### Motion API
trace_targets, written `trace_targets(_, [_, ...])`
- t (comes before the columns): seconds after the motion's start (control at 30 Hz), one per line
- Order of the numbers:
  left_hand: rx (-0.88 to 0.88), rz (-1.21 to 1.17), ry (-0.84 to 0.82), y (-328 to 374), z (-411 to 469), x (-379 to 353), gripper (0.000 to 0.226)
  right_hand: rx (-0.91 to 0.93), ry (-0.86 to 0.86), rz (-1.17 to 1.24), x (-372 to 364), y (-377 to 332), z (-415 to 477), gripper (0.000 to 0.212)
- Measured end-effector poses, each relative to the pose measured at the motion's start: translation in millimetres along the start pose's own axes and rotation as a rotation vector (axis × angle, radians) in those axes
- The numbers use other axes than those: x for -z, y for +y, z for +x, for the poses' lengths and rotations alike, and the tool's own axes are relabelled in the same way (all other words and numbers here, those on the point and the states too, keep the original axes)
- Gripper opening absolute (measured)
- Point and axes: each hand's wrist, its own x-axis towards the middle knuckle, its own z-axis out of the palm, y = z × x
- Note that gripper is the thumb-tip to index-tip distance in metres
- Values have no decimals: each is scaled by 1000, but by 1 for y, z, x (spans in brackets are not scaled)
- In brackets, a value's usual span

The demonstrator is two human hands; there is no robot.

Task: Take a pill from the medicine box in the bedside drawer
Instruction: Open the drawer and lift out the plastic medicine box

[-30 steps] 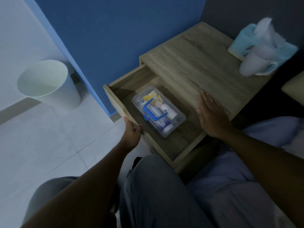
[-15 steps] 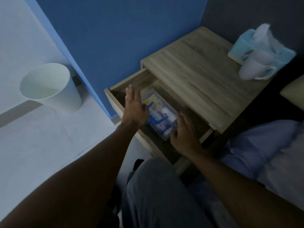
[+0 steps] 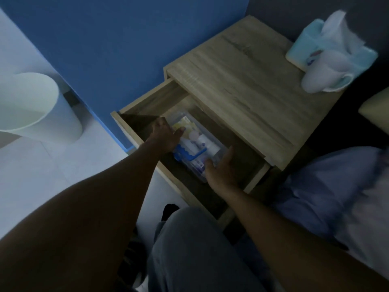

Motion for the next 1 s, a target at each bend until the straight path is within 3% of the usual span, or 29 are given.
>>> trace_targets(0.17, [-13, -24, 66, 8, -26, 8, 80, -110, -11, 201, 15, -20, -13, 96])
trace_targets(0.37, [-66, -68, 227, 26, -68, 38, 79, 68, -41, 232, 36, -29, -49, 93])
trace_targets(0.6, [-214, -16, 460, 77, -82, 89, 62, 229, -32, 194, 77, -83, -64, 80])
trace_targets(0.77, [-242, -48, 478, 119, -61, 115, 56, 349, 104, 190, 101, -132, -40, 75])
trace_targets(1.0, [-265, -124, 401, 157, 5, 116, 56, 361, 206, 215, 116, -162, 21, 66])
